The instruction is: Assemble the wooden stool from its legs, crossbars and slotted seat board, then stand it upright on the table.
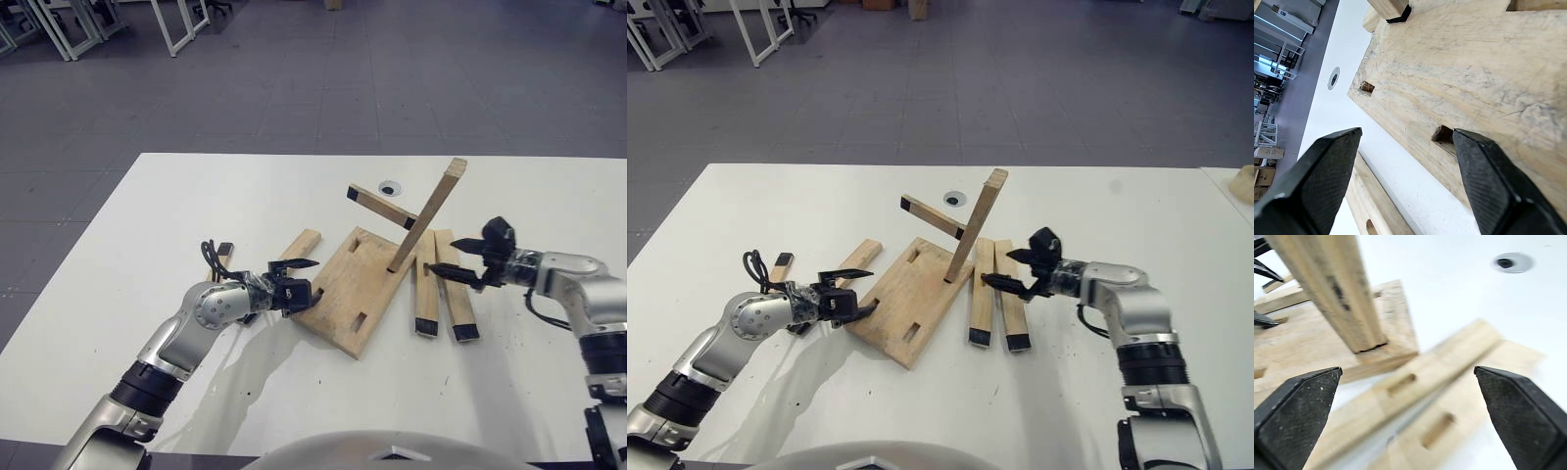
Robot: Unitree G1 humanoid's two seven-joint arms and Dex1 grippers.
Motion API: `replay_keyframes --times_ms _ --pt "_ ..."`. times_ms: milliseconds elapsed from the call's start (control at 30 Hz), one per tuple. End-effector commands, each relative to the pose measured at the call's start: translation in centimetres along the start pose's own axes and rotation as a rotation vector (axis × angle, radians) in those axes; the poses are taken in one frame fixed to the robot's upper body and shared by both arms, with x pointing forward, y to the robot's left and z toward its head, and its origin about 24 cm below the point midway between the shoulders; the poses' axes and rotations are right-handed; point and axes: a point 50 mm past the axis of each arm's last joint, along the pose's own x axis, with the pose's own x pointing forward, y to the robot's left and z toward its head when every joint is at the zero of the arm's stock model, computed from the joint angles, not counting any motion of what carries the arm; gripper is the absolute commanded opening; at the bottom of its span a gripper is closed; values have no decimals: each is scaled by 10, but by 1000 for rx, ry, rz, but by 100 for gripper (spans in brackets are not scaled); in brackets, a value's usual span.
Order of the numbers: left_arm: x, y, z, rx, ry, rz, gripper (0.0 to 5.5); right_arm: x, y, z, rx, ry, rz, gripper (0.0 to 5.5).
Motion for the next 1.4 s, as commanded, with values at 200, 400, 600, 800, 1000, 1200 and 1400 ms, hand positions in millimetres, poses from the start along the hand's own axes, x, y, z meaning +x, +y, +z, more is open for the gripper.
replay_keyframes --times_ms 200,400,600,800,1000,1200,1400 --pt "3 -25 -7 -45 34 -109 343 -27 6 153 -40 -669 -76 499" --pt "4 -24 -7 -41 34 -111 343 -33 63 235 -87 -997 122 499" --pt "5 -25 -6 -37 31 -117 343 1 78 215 -54 -873 189 499" --pt "7 -25 -5 -36 25 -118 343 67 50 96 57 -425 58 499" --pt "6 -28 -6 -43 29 -120 343 63 38 103 78 -472 16 499" --pt "6 -31 -8 -60 52 -104 343 55 61 129 31 -547 99 499" --pt "6 -32 -10 -64 67 -113 343 0 71 214 -10 -918 139 499"
